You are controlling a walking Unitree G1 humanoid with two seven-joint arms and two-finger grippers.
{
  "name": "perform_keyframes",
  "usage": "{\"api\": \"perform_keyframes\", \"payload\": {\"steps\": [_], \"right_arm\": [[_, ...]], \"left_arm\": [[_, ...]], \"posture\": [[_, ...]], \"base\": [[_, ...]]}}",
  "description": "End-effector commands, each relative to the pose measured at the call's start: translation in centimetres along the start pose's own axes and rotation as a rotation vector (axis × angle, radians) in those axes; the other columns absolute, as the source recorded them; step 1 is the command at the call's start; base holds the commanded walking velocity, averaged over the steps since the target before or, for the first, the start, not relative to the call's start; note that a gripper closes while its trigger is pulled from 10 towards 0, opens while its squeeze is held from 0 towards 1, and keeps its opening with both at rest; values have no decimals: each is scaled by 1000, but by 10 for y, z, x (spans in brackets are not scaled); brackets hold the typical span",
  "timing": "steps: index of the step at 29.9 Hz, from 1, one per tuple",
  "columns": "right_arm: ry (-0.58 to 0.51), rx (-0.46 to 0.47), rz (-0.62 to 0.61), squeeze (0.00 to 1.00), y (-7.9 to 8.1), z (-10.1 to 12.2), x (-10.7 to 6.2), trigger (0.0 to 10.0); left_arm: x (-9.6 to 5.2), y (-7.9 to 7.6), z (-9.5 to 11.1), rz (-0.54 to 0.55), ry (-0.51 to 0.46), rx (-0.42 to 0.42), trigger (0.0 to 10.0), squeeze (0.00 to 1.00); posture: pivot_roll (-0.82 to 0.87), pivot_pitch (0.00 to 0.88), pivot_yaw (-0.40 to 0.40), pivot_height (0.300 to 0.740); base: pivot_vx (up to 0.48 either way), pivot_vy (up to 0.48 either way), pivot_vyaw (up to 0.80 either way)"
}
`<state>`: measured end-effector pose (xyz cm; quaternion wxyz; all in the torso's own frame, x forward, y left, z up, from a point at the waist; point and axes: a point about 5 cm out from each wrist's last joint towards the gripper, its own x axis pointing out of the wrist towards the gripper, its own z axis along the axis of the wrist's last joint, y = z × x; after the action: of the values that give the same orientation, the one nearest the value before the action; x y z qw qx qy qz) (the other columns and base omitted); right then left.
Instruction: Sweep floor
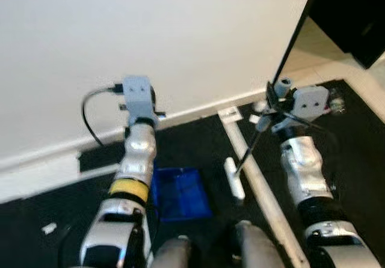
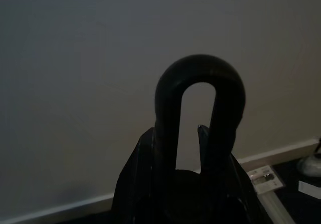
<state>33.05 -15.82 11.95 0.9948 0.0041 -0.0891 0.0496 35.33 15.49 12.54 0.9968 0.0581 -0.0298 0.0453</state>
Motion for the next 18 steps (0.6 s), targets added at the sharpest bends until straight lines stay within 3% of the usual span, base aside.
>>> {"api": "perform_keyframes", "payload": {"steps": [1,5,13,18], "right_arm": [[-26,-3,8,0,3,5,2,10000],[-25,-3,6,0,3,5,2,10000],[-24,-2,4,0,3,4,2,10000],[-23,-2,1,0,3,4,2,10000]], "left_arm": [[0,4,2,9,-18,5,10000,0],[0,3,2,7,-19,6,10000,0],[0,3,2,2,-21,14,10000,0],[0,2,2,-3,-23,20,10000,0]], "posture": [[-53,108,15,740],[-52,108,14,740],[-52,109,15,740],[-52,108,17,740]], "base": [[356,0,0],[356,0,0],[322,-339,0],[0,-422,0]]}}
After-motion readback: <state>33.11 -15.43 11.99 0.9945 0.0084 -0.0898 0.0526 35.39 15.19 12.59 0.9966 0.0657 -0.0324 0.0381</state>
